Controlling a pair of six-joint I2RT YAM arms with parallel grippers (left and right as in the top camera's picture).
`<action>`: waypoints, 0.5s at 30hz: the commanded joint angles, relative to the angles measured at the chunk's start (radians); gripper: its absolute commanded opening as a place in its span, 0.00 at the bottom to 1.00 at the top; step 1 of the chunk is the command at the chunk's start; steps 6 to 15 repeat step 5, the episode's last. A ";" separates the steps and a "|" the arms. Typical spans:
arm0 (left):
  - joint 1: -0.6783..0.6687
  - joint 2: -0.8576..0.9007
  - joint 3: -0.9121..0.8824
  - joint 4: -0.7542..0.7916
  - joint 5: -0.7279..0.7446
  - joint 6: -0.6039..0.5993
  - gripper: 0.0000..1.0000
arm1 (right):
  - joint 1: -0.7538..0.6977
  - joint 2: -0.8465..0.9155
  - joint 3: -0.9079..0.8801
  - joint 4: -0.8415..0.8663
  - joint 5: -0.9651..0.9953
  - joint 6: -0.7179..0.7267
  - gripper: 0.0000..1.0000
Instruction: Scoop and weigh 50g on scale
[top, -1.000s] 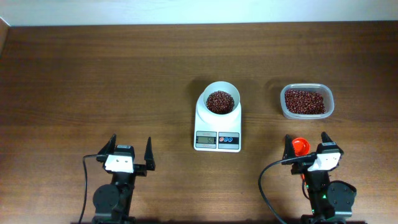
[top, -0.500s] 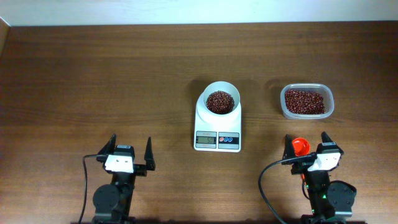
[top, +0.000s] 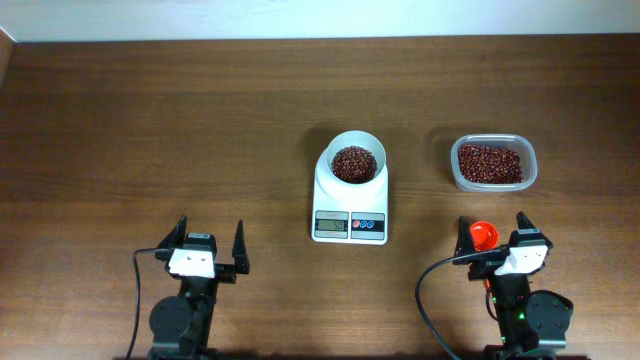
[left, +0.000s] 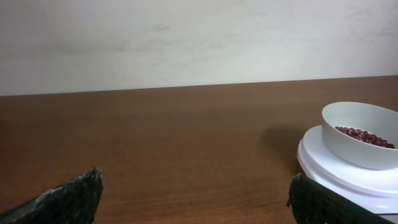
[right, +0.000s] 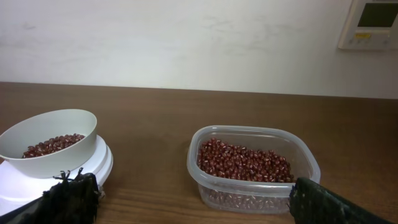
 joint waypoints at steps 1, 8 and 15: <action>0.004 -0.008 -0.003 -0.005 -0.007 0.015 0.99 | 0.007 -0.008 -0.007 -0.003 -0.002 -0.006 0.99; 0.004 -0.008 -0.003 -0.005 -0.007 0.015 0.99 | 0.007 -0.008 -0.007 -0.003 -0.002 -0.006 0.99; 0.004 -0.008 -0.003 -0.005 -0.007 0.015 0.99 | 0.007 -0.008 -0.007 -0.003 -0.002 -0.006 0.99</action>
